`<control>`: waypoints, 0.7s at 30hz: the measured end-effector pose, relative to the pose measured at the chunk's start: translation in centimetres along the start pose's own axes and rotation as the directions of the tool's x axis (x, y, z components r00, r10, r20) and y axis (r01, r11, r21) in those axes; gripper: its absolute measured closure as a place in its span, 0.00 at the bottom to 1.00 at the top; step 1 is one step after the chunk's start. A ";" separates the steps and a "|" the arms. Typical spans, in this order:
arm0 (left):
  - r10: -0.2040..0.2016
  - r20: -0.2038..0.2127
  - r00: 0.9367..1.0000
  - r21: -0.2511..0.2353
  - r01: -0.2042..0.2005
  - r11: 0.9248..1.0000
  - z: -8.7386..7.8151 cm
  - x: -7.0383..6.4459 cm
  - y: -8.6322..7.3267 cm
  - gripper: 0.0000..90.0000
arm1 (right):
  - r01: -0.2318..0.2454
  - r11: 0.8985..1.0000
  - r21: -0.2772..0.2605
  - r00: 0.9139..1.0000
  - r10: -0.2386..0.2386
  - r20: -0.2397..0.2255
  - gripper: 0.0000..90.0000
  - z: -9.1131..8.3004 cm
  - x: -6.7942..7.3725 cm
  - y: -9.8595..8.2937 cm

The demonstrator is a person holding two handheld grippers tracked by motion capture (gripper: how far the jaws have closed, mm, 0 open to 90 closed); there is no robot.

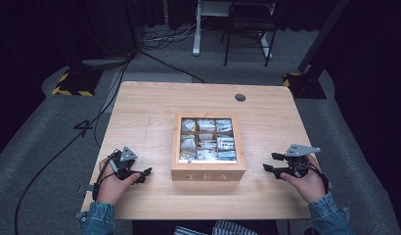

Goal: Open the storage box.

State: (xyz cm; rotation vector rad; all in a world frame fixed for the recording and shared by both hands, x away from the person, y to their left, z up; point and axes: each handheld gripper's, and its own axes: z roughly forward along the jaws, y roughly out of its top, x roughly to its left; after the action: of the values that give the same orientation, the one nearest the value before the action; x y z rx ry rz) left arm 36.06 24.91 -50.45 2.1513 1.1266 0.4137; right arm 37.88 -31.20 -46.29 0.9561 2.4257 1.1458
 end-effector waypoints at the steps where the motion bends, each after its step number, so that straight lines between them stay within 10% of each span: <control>1: 0.000 0.000 1.000 0.000 0.000 1.000 0.0 0.0 0.0 0.14 | 0.003 1.000 -0.003 1.000 -0.003 -0.010 0.42 -0.2 0.3 0.2; 21: 0.006 0.002 1.000 0.000 -0.006 1.000 0.2 0.0 0.2 0.12 | -0.012 1.000 -0.013 0.975 0.009 -0.221 0.52 -1.1 5.4 2.5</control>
State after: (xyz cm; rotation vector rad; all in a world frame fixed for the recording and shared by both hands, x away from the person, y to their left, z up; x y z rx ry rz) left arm 36.31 24.78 -50.47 2.1553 1.1199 0.4144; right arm 34.48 -27.06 -43.60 0.8791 2.5820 1.3361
